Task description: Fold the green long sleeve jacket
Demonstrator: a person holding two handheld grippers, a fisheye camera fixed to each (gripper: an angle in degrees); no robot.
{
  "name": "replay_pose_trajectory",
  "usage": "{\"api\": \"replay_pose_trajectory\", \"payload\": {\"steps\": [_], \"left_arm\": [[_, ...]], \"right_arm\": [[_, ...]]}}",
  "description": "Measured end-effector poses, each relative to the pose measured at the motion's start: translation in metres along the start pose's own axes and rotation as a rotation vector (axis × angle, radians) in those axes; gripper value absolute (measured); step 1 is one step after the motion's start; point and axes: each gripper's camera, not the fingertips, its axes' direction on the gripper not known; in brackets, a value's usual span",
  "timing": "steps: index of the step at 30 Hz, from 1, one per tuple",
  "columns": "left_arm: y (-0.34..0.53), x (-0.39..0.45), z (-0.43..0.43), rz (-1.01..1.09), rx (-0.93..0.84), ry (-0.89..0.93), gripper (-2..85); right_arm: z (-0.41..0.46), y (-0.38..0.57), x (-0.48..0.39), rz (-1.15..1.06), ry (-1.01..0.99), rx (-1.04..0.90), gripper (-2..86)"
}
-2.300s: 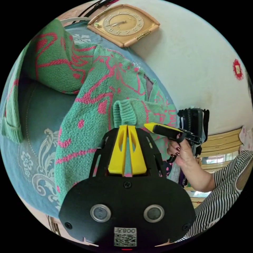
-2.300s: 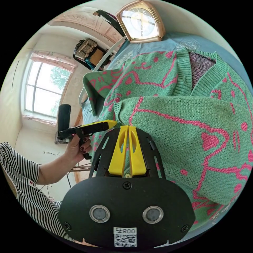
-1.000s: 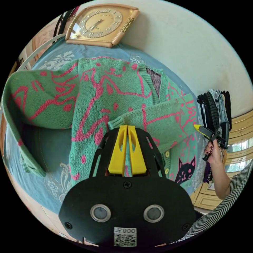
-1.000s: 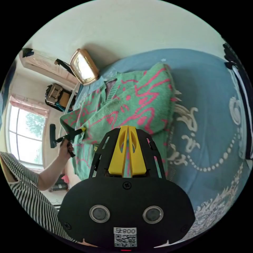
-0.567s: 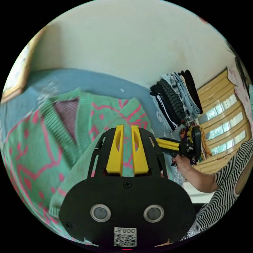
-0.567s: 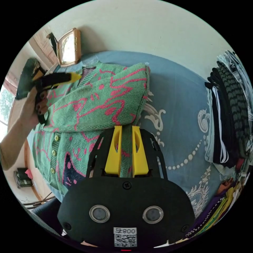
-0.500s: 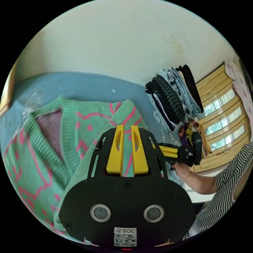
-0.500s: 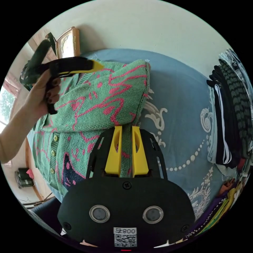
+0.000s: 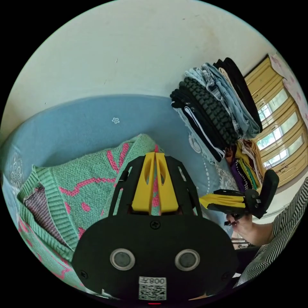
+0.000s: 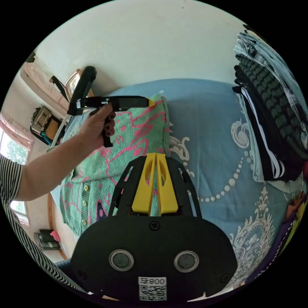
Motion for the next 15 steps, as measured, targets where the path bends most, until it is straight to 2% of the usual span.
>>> {"api": "replay_pose_trajectory", "payload": {"steps": [4, 9, 12, 14, 15], "left_arm": [[-0.009, -0.006, 0.035, 0.035, -0.090, 0.007, 0.2], [0.001, -0.009, 0.018, 0.004, -0.041, 0.041, 0.1], [0.008, -0.011, 0.005, 0.024, 0.037, 0.023, 0.1], [0.010, -0.016, 0.015, 0.037, -0.018, -0.037, 0.1], [0.013, -0.021, 0.022, 0.055, -0.039, 0.006, 0.1]], "right_arm": [[-0.012, -0.020, -0.003, -0.059, 0.030, 0.012, 0.2], [0.006, -0.028, -0.011, -0.158, 0.092, -0.114, 0.1], [0.001, -0.031, -0.017, -0.187, 0.126, -0.102, 0.0], [-0.007, -0.036, -0.023, -0.200, 0.154, -0.094, 0.0], [-0.009, -0.037, -0.024, -0.195, 0.158, -0.091, 0.0]]}}
